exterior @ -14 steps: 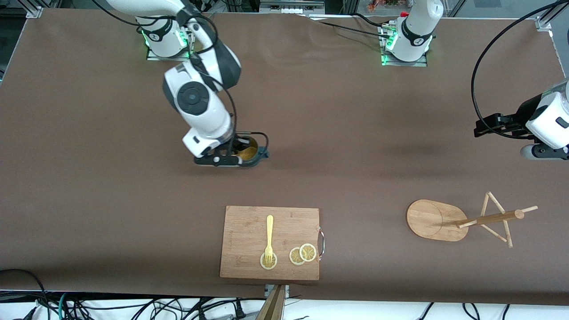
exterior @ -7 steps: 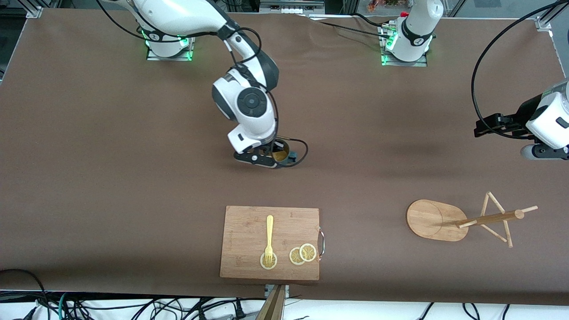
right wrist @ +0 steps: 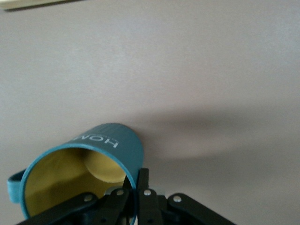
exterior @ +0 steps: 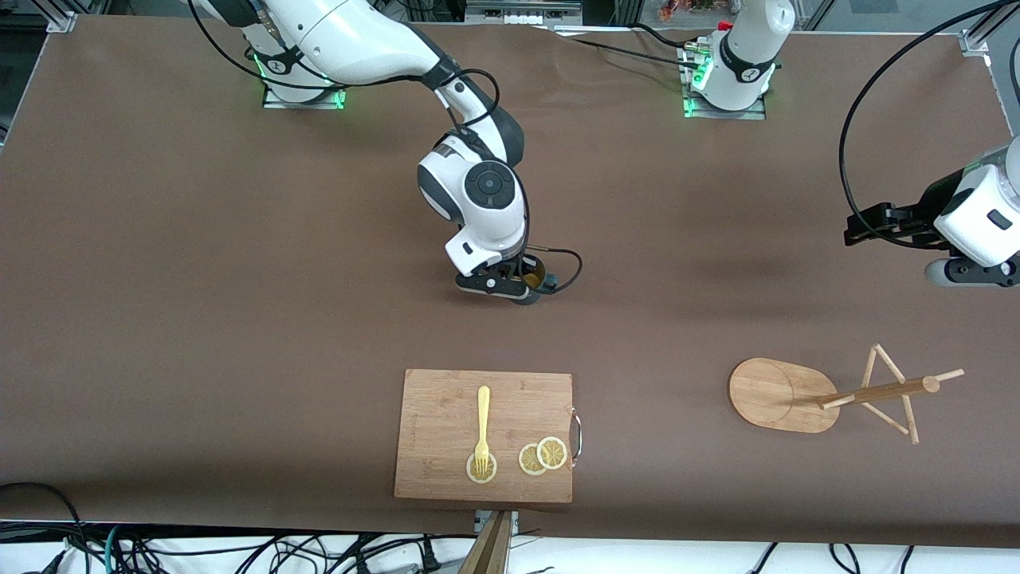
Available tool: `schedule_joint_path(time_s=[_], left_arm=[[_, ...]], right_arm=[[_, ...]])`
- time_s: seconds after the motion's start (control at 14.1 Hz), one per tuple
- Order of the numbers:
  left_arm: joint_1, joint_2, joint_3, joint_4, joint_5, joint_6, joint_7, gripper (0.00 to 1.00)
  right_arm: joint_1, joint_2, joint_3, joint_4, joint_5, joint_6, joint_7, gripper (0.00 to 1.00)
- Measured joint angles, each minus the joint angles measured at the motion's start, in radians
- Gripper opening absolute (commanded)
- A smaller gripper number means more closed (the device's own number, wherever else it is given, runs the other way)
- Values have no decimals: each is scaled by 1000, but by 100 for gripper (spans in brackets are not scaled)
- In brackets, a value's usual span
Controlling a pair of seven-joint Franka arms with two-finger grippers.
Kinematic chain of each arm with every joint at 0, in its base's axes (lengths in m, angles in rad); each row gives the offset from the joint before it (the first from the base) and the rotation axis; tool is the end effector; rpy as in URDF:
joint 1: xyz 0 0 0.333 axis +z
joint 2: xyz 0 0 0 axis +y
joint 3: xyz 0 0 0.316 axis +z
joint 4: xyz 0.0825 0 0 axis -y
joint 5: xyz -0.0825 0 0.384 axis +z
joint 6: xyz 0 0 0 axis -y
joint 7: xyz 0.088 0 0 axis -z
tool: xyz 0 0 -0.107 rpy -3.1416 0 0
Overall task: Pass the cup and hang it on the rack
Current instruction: 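Carry the teal mug with the right gripper toward the table middle, then release the mug and withdraw the right gripper while the left gripper approaches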
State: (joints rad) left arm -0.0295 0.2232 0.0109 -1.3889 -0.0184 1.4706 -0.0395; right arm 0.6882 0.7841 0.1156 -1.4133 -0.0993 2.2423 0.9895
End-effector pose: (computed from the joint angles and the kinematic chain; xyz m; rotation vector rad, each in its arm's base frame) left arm 0.6093 -0.0142 0.5712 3.1217 0.0316 -0.2219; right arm 0.5236 0.5146 0.2398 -3.0907 0.2500 -0.0473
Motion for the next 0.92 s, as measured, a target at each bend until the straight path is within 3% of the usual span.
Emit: schedule_joint_path(time_s=[0.07,0.14,0.43,0.64,0.92], left_arm=[[0,1,-1,0,0,0,6,100],[-1,1,-1,0,0,0,27,100],[-11,5,-3,-1,-2,0,229,100],[-20,17,-5,-22,-77,-2,334,100],[-29,40,-6,-102,-131,-2,509,100]], right_arm=[[4,2,-1,1,-3,3,0,65],[8,3,-2,3,-3,4,0,100],[22,15,-2,3,-68,14,0,100],[24,2,-4,26,-76,12,-1,100],[22,-96,-13,50,-83,-133,-13,100]])
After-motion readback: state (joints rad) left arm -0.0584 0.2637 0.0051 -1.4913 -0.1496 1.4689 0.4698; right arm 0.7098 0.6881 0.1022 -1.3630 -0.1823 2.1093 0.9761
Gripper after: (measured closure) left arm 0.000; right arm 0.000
